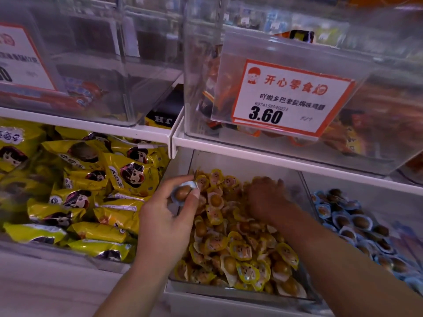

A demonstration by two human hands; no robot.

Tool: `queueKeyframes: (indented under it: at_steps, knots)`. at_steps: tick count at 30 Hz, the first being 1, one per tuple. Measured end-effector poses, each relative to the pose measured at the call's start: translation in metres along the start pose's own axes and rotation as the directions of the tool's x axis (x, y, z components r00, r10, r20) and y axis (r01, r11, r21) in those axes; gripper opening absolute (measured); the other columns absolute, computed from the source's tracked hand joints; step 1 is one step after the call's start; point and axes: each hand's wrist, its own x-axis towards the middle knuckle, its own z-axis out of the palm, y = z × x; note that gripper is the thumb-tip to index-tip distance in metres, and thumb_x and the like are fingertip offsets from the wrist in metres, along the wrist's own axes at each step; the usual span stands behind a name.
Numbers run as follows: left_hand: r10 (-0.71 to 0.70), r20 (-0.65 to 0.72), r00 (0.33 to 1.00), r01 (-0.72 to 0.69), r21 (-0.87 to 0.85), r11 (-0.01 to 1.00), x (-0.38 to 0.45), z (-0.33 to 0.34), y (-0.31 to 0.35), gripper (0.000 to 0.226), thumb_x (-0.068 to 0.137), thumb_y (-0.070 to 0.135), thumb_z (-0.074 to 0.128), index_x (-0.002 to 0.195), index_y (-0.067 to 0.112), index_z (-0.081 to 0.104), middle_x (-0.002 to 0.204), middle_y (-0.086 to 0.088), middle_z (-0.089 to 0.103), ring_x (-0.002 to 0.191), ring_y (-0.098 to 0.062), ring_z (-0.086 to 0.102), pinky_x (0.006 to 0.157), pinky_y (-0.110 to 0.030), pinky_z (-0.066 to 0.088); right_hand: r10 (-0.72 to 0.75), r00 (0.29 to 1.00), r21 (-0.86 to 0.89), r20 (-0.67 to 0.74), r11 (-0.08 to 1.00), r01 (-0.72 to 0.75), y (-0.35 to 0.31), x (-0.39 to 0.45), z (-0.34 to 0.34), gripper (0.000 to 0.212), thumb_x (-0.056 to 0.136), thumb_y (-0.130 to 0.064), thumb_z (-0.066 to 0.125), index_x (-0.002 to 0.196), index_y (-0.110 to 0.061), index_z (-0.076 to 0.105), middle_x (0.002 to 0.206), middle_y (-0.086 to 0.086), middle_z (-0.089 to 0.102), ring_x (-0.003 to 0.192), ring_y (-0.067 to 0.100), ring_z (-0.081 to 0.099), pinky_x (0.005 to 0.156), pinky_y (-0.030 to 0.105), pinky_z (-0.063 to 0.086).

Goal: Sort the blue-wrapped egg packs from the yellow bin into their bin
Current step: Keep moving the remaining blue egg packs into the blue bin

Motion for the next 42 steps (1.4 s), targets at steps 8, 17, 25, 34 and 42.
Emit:
queueKeyframes:
  at_steps: [8,17,25,34,42]
  knots:
    - [0.004,-0.025,1.0,-0.004,-0.013,1.0,0.002,0.003,0.0,0.014,0.091,0.026,0.071,0.102,0.034,0.07,0.096,0.025,0.068,0.093,0.003,0.064,0.074,-0.009,0.047,-0.323,0.859,0.429,-0.398,0.762,0.485,-0.053,-0.034,-0.015,0.044,0.08,-0.047,0.051,0.12,-0.032,0.065,0.122,0.0,0.066,0.112,0.022,0.061,0.092,0.034,0.049]
    - [0.011,0.002,1.0,-0.011,0.003,1.0,0.001,-0.001,-0.002,0.016,0.09,0.026,0.072,0.1,0.038,0.068,0.095,0.025,0.068,0.092,0.005,0.064,0.072,-0.007,0.046,-0.43,0.903,0.204,-0.024,0.882,0.425,-0.052,-0.016,-0.003,0.063,0.07,-0.08,0.04,0.107,-0.034,0.062,0.114,-0.001,0.065,0.114,0.027,0.055,0.086,0.037,0.039]
    - [-0.028,0.009,1.0,0.028,-0.021,0.999,0.002,-0.003,0.001,0.016,0.088,0.03,0.07,0.104,0.035,0.07,0.096,0.027,0.067,0.093,0.005,0.064,0.073,-0.006,0.045,-0.25,0.967,0.054,0.036,0.967,0.248,-0.006,-0.023,-0.022,0.047,0.076,-0.057,0.063,0.114,-0.029,0.063,0.116,0.006,0.065,0.107,0.031,0.063,0.085,0.038,0.054]
    - [-0.019,-0.011,1.0,0.019,-0.023,1.0,0.002,0.0,0.001,0.015,0.09,0.027,0.071,0.103,0.035,0.069,0.096,0.025,0.068,0.093,0.003,0.065,0.074,-0.007,0.046,-0.448,0.846,0.398,-0.289,0.747,0.532,-0.028,-0.087,-0.007,0.047,0.09,-0.053,0.051,0.132,-0.033,0.059,0.13,-0.007,0.061,0.123,0.014,0.053,0.106,0.035,0.043]
    - [0.02,-0.03,0.999,-0.02,-0.015,1.0,0.002,0.003,0.001,0.017,0.09,0.02,0.071,0.101,0.033,0.069,0.095,0.029,0.067,0.092,0.008,0.063,0.072,-0.003,0.043,-0.278,0.889,0.256,-0.365,0.888,0.383,-0.083,0.01,-0.005,0.07,0.089,-0.046,0.056,0.151,-0.02,0.036,0.152,0.006,0.039,0.14,0.031,0.033,0.116,0.049,0.024]
